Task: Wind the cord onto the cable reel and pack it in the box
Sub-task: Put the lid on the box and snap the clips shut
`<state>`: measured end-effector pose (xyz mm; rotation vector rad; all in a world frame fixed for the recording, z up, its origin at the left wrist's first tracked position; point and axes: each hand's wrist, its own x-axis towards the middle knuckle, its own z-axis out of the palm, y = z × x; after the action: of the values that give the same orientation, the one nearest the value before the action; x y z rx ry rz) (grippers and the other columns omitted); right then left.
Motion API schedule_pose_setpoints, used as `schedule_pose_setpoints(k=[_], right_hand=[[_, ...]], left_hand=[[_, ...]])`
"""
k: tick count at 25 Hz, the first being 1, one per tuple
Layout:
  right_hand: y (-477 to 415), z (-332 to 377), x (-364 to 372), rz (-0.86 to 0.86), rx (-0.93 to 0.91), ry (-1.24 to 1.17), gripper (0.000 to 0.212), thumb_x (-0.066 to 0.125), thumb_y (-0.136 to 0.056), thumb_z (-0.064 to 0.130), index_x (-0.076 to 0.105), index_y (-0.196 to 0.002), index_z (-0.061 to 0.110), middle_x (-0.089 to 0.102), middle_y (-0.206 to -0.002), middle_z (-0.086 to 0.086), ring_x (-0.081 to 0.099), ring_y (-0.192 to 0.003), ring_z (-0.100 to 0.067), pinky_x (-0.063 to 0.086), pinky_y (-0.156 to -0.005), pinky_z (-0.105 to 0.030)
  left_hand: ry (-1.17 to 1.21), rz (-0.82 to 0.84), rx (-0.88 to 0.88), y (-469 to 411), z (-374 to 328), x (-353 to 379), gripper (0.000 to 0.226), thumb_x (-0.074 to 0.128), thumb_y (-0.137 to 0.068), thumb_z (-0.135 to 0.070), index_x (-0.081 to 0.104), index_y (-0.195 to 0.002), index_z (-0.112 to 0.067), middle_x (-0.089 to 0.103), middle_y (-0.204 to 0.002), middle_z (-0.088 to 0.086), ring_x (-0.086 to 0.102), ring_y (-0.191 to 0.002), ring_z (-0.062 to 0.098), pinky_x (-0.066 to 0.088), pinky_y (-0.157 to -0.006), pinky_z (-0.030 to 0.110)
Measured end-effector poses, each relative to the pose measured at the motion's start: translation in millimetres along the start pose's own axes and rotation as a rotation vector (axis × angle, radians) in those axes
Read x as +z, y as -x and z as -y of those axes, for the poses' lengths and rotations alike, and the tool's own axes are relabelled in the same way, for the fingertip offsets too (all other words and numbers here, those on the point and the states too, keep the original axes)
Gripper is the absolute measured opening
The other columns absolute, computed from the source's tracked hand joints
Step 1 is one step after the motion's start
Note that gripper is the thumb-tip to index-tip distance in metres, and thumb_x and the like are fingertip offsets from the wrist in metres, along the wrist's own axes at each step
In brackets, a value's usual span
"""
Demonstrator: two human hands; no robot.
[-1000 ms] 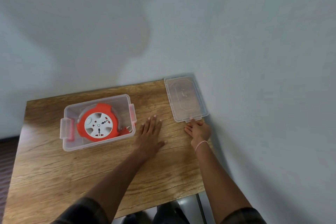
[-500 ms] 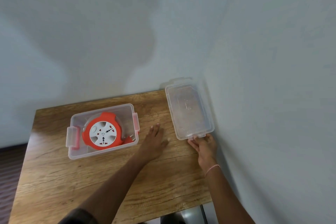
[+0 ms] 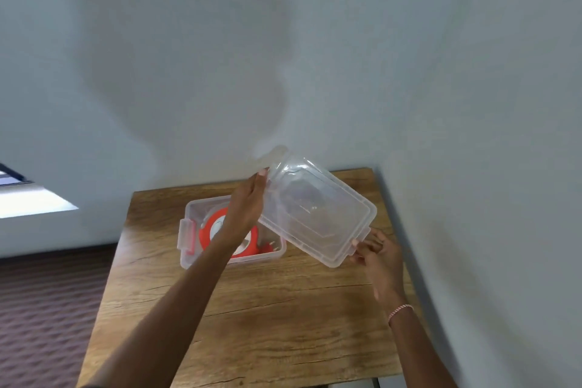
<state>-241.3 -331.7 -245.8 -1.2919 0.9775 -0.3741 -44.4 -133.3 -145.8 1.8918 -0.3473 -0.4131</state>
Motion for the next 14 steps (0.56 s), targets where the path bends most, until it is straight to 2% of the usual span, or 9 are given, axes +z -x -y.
schedule_pose_setpoints(k=[2, 4, 6, 7, 8, 9, 10, 11, 14], right_hand=[[10, 17, 26, -0.009, -0.076, 0.076, 0.034, 0.077, -0.089, 0.007, 0.073, -0.121, 0.015, 0.080, -0.089, 0.005, 0.078, -0.076, -0.016, 0.062, -0.064, -0.028], [22, 36, 54, -0.009, -0.198, 0.140, 0.030, 0.074, -0.091, 0.011, 0.076, -0.120, 0.021, 0.078, -0.080, 0.014, 0.074, -0.067, -0.006, 0.056, -0.058, -0.016], [34, 57, 79, -0.016, -0.344, 0.174, 0.025, 0.072, -0.093, 0.026, 0.077, -0.117, 0.023, 0.071, -0.065, 0.015, 0.060, -0.051, -0.006, 0.046, -0.052, -0.014], [40, 67, 91, 0.012, -0.376, 0.126, 0.026, 0.069, -0.094, 0.036, 0.077, -0.114, 0.023, 0.072, -0.067, 0.006, 0.059, -0.052, -0.013, 0.047, -0.052, -0.020], [47, 78, 104, 0.084, -0.358, 0.023, 0.030, 0.065, -0.094, 0.044, 0.077, -0.112, 0.024, 0.076, -0.081, -0.005, 0.068, -0.067, -0.023, 0.055, -0.062, -0.028], [51, 86, 114, 0.182, -0.320, -0.097, 0.034, 0.061, -0.095, 0.050, 0.077, -0.114, 0.027, 0.077, -0.105, -0.009, 0.073, -0.096, -0.024, 0.060, -0.082, -0.036], [54, 91, 123, 0.277, -0.282, -0.196, 0.036, 0.057, -0.097, 0.054, 0.075, -0.120, 0.033, 0.073, -0.125, -0.004, 0.067, -0.119, -0.019, 0.054, -0.100, -0.035], [56, 94, 131, 0.345, -0.253, -0.245, 0.038, 0.055, -0.099, 0.056, 0.071, -0.127, 0.036, 0.067, -0.137, 0.005, 0.058, -0.133, -0.012, 0.046, -0.110, -0.032], [59, 90, 150, 0.383, -0.160, -0.301, 0.038, 0.057, -0.102, 0.039, 0.062, -0.138, 0.030, 0.062, -0.143, 0.010, 0.055, -0.133, -0.006, 0.045, -0.112, -0.027]], left_hand=[[-0.077, -0.105, -0.014, 7, 7, -33, 0.055, 0.032, -0.113, -0.053, 0.076, -0.114, -0.020, 0.079, -0.116, 0.009, 0.075, -0.105, 0.027, 0.059, -0.087, 0.037], [-0.154, -0.190, -0.067, 17, 15, -71, 0.079, 0.028, -0.110, -0.062, 0.074, -0.099, 0.001, 0.077, -0.097, 0.026, 0.075, -0.090, 0.041, 0.059, -0.077, 0.042], [-0.060, -0.233, -0.146, 30, 21, -103, 0.084, 0.027, -0.103, -0.071, 0.076, -0.099, -0.003, 0.078, -0.089, 0.020, 0.076, -0.087, 0.035, 0.060, -0.079, 0.038], [0.051, -0.252, -0.156, 35, 23, -116, 0.082, 0.028, -0.102, -0.072, 0.077, -0.102, -0.006, 0.079, -0.092, 0.015, 0.078, -0.089, 0.030, 0.061, -0.084, 0.038], [0.174, -0.266, -0.153, 41, 27, -130, 0.078, 0.030, -0.101, -0.070, 0.077, -0.104, -0.008, 0.081, -0.097, 0.013, 0.079, -0.094, 0.025, 0.061, -0.089, 0.037], [0.289, -0.269, -0.146, 47, 29, -140, 0.070, 0.034, -0.102, -0.067, 0.078, -0.105, -0.013, 0.082, -0.103, 0.012, 0.080, -0.100, 0.022, 0.060, -0.094, 0.035], [0.385, -0.270, -0.145, 52, 32, -148, 0.057, 0.039, -0.106, -0.059, 0.080, -0.106, -0.019, 0.083, -0.109, 0.010, 0.079, -0.106, 0.020, 0.059, -0.097, 0.035], [0.467, -0.262, -0.149, 57, 38, -155, 0.045, 0.044, -0.111, -0.047, 0.082, -0.105, -0.023, 0.083, -0.112, 0.008, 0.077, -0.112, 0.020, 0.058, -0.100, 0.035], [0.682, -0.281, -0.157, 67, 59, -170, 0.037, 0.047, -0.112, -0.015, 0.083, -0.109, -0.018, 0.082, -0.113, 0.006, 0.075, -0.116, 0.021, 0.060, -0.101, 0.031]])
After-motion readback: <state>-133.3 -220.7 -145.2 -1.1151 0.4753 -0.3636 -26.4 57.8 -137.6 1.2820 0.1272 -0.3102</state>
